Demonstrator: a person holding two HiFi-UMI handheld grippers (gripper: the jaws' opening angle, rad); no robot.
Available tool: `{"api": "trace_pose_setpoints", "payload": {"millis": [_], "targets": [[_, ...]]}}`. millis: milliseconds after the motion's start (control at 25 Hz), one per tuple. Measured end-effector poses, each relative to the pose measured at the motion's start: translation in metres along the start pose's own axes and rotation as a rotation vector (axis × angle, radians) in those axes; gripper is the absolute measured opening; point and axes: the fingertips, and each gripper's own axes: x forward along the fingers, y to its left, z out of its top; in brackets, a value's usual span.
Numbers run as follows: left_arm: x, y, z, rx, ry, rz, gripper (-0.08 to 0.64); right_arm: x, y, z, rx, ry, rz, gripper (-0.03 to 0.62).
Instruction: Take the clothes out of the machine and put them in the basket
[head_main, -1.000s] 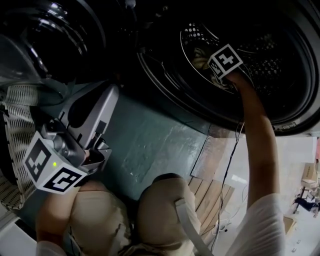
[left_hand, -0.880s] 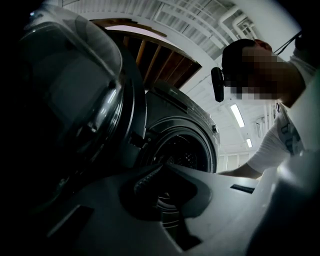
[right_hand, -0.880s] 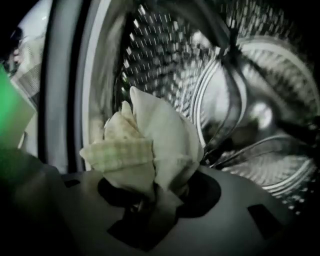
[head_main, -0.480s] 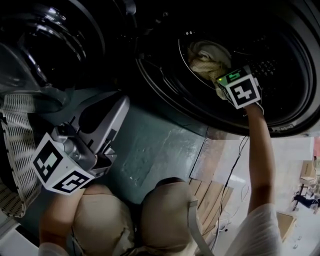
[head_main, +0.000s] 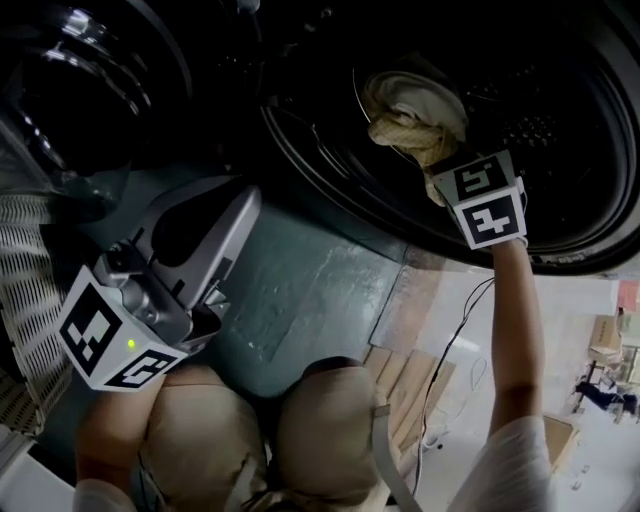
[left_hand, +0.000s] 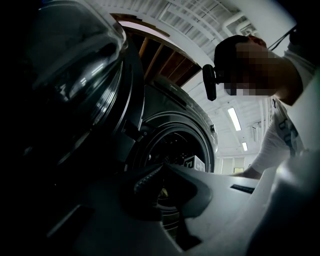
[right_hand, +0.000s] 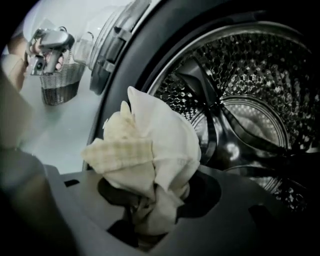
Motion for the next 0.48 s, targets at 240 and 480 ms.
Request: {"api": "trace_pose_setpoints", "payload": {"millis": [240,480], "targets": [[-0.003,-0.030,0.013,-0.017,0.018,0.026,0.014,-0.036,0.016,0.021,0.026,-0.062,0.079,0.235],[-0.038,-0.033,0.042,-0.070,0.042,0.176,0.014,-0.064,0.044,0.041,0.156,-0.055,0.164,0.233]]}}
